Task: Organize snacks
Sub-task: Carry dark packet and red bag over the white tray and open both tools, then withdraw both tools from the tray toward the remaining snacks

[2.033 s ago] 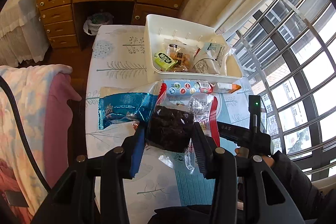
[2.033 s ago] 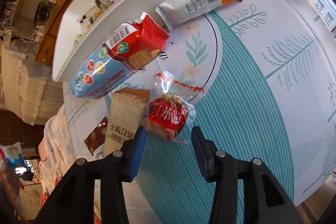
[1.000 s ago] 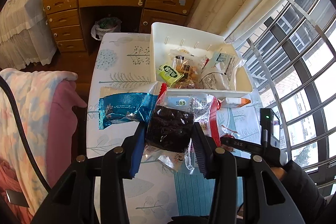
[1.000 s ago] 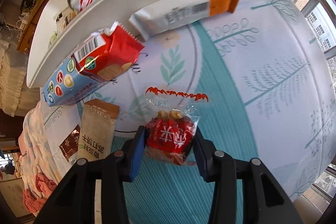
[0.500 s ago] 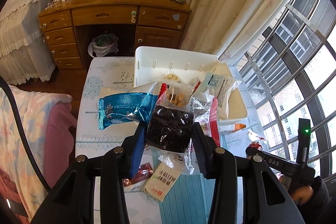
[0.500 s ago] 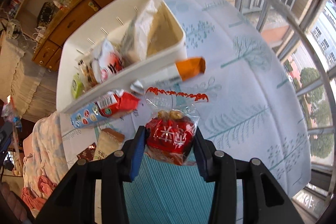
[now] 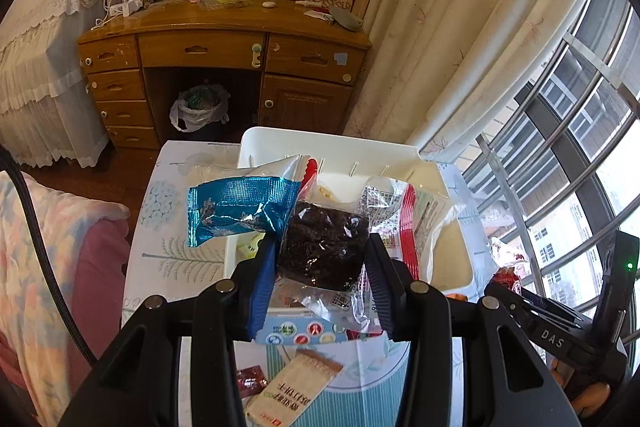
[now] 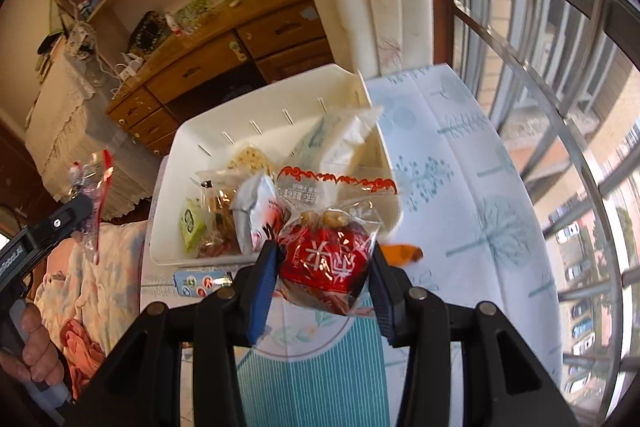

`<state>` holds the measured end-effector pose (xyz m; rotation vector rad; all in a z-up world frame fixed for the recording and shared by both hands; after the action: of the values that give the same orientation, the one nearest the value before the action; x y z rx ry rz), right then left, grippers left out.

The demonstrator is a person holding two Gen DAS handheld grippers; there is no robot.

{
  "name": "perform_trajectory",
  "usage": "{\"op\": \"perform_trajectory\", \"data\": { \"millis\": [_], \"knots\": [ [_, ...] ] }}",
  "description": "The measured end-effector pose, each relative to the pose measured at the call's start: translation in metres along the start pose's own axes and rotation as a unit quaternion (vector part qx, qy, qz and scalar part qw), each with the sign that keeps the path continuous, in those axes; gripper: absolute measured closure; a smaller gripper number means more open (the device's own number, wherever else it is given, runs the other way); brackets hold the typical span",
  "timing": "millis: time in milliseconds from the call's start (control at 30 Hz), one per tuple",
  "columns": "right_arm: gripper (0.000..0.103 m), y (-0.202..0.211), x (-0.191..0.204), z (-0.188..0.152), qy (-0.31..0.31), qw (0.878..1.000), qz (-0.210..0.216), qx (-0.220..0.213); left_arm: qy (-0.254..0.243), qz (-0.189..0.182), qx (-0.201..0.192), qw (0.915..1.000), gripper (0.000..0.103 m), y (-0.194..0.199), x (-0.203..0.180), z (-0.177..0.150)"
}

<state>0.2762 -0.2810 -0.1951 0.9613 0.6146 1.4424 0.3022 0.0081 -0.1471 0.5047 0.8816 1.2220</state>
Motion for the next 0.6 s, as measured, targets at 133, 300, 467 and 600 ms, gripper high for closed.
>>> {"op": "perform_trajectory", "data": {
  "millis": [133,300,467,600],
  "knots": [
    [0.059,-0.002,0.009,0.007,0.025,0.999,0.022,-0.019,0.011,0.002,-0.007,0.9999,0.061,-0.011,-0.002,0.003],
    [0.058,-0.004,0.022,0.012,0.058,0.996,0.05,-0.036,0.031,-0.002,-0.01,0.9995,0.06,-0.018,-0.003,0.006],
    [0.05,-0.007,0.03,0.014,0.072,0.995,0.066,-0.036,0.029,-0.006,-0.02,0.9993,0.048,-0.011,-0.007,0.008],
    [0.042,-0.013,0.032,0.014,0.077,0.995,0.053,-0.02,0.032,0.002,-0.028,0.9991,0.036,0.001,-0.009,0.006]
  ]
}}
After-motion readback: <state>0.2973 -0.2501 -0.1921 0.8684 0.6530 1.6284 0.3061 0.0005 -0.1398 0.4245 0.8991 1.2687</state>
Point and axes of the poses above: each gripper's, at about its wrist camera, not at the fingertips, and y roughly against the way its jaws point, x to its left, z to its top, the point moved 4 cm from there along -y, roughly the way its jaws point, and after that the axes turned 4 degrees about -z, right-handed, at the moved point
